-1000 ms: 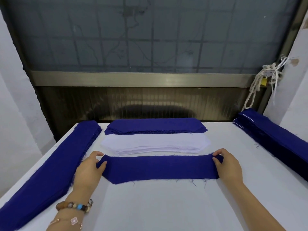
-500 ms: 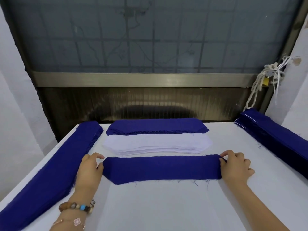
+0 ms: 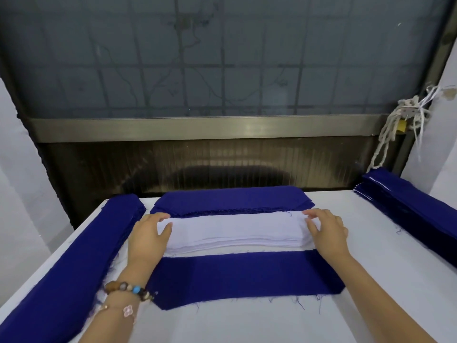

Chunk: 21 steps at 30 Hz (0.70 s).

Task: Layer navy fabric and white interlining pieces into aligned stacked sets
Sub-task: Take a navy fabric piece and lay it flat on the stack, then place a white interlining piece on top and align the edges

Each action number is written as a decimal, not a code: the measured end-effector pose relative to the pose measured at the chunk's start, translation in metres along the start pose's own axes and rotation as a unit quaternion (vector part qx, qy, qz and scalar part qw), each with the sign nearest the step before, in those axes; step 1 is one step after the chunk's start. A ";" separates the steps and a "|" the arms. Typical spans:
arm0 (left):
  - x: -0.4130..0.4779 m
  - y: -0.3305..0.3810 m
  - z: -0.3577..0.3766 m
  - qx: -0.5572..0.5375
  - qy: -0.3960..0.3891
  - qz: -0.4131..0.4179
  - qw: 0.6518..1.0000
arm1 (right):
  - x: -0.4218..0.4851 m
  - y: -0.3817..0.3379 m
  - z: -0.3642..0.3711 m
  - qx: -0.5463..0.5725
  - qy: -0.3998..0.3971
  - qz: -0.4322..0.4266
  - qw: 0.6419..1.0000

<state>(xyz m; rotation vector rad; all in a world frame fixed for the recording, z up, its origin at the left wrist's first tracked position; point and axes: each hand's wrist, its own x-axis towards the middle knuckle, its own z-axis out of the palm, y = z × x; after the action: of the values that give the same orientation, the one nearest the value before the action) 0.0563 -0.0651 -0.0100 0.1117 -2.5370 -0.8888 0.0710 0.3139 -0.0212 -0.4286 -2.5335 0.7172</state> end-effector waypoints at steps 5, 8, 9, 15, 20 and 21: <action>-0.003 0.001 0.026 0.068 0.037 0.008 0.997 | 0.008 -0.012 0.018 -0.072 -0.025 0.033 0.997; -0.002 -0.005 0.027 0.032 0.046 -0.001 0.998 | 0.009 -0.012 0.022 -0.110 -0.020 0.018 0.994; -0.001 -0.008 0.027 0.022 0.049 -0.008 0.999 | 0.009 -0.011 0.023 -0.109 -0.018 0.014 0.994; 0.005 -0.020 0.026 0.059 0.015 -0.122 0.991 | 0.009 -0.007 0.027 -0.069 -0.004 -0.004 0.998; 0.007 -0.022 0.020 0.015 0.065 -0.117 0.991 | 0.009 -0.004 0.027 -0.058 0.006 -0.029 0.998; 0.007 -0.022 0.019 0.021 0.076 -0.116 0.990 | 0.009 -0.004 0.027 -0.055 0.007 -0.035 0.998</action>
<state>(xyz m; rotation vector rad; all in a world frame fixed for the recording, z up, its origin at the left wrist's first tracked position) 0.0398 -0.0729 -0.0334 0.4788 -2.4330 -0.8771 0.0492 0.3036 -0.0361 -0.3776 -2.5704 0.5483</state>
